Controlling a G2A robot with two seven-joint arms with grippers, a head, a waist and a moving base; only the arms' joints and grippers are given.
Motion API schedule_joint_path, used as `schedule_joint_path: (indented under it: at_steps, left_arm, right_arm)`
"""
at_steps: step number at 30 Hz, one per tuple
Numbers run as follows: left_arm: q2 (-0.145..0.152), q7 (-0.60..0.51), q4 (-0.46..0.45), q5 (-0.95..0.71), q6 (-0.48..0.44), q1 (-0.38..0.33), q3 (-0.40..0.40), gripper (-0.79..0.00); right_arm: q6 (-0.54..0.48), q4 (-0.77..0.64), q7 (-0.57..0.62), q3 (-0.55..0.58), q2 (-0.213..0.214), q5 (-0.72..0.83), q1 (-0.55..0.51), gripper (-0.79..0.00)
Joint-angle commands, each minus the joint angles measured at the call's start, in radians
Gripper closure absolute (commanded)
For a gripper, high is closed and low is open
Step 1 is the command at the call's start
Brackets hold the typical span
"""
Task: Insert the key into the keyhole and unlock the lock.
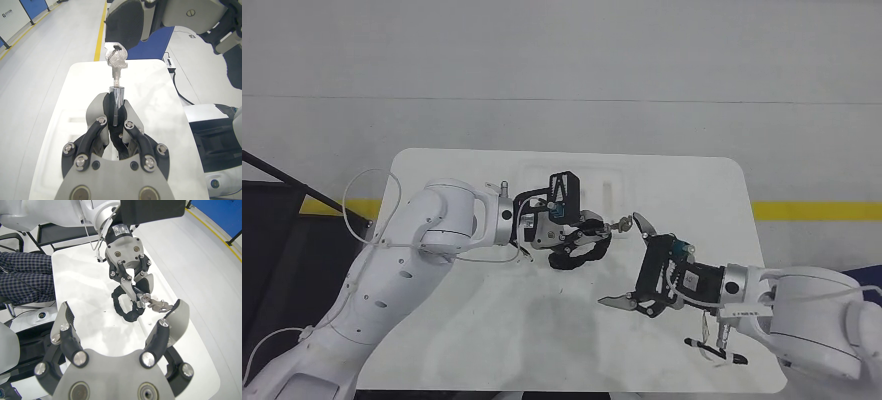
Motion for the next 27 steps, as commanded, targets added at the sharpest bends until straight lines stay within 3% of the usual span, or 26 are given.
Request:
schedule_joint_path:
  at_steps: [1, 12, 19, 27]
  left_arm:
    - [0.001, -0.001, -0.003, 0.001, -0.001, 0.0, -0.002, 0.0]
    - [0.001, -0.011, -0.009, 0.013, -0.005, -0.005, 0.005, 0.0]
    - [0.003, -0.01, -0.011, 0.028, -0.015, -0.004, 0.004, 0.0]
    - [0.011, -0.044, -0.02, 0.011, -0.037, -0.006, -0.01, 0.0]
  right_arm:
    - [-0.002, -0.002, -0.003, -0.002, 0.001, -0.007, 0.0, -0.785]
    - [-0.015, 0.009, 0.096, -0.058, 0.006, 0.015, 0.029, -0.785]
    - [-0.005, 0.033, 0.048, -0.03, 0.009, 0.029, 0.039, -0.785]
    - [-0.081, 0.06, 0.007, 0.005, 0.015, 0.027, 0.041, -0.785]
